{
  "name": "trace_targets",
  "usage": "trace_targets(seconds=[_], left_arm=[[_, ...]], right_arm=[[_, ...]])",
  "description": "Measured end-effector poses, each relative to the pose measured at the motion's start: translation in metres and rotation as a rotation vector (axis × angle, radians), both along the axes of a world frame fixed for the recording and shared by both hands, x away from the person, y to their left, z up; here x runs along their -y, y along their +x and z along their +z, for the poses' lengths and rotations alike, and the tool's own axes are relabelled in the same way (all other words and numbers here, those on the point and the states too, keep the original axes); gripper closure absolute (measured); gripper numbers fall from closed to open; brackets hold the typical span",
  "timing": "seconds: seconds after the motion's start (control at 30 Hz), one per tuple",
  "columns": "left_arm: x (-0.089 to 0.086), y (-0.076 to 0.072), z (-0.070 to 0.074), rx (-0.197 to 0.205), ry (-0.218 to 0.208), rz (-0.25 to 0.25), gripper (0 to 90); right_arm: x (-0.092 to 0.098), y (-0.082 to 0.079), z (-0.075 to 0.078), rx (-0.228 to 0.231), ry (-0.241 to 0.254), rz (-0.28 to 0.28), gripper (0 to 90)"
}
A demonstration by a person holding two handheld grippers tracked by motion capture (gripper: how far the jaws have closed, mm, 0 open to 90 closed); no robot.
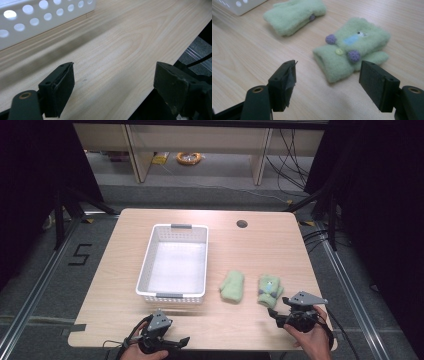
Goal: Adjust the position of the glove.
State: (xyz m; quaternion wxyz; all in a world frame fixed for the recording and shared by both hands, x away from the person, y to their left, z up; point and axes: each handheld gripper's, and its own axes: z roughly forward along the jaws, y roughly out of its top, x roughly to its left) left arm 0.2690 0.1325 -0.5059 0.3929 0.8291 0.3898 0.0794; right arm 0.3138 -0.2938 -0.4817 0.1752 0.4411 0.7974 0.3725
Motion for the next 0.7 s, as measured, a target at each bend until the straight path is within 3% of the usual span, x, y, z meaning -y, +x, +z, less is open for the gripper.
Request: trace_targets(seconds=[0.17, 0.23, 0.3, 0.33, 0.5, 0.7], left_arm=[[0.0001, 0.0, 0.0, 0.001, 0.0, 0.0, 16.5], [0.0016, -0.0009, -0.0005, -0.014, -0.033, 0.011, 16.5], [0.0012, -0.0005, -0.0006, 0.002, -0.025, 0.006, 16.5], [0.0011, -0.0005, -0.0005, 0.001, -0.024, 0.005, 16.5], [0.0008, -0.0007, 0.0004, -0.017, -0.024, 0.002, 16.5], [0.0019, -0.001, -0.0005, 0.009, -0.032, 0.015, 16.5]], right_arm=[[-0.0003, 0.0021, 0.0003, 0.019, -0.018, 0.022, 32.6], [-0.0015, 0.0014, 0.0006, 0.011, -0.003, 0.022, 33.7], [-0.003, 0.0009, 0.0013, 0.006, 0.002, 0.019, 34.6], [-0.0015, 0.003, 0.0015, 0.029, -0.016, 0.038, 34.6], [-0.004, 0.0051, 0.0024, 0.035, -0.021, 0.065, 36.5], [-0.0088, 0.0058, 0.0063, 0.044, -0.013, 0.061, 37.0]])
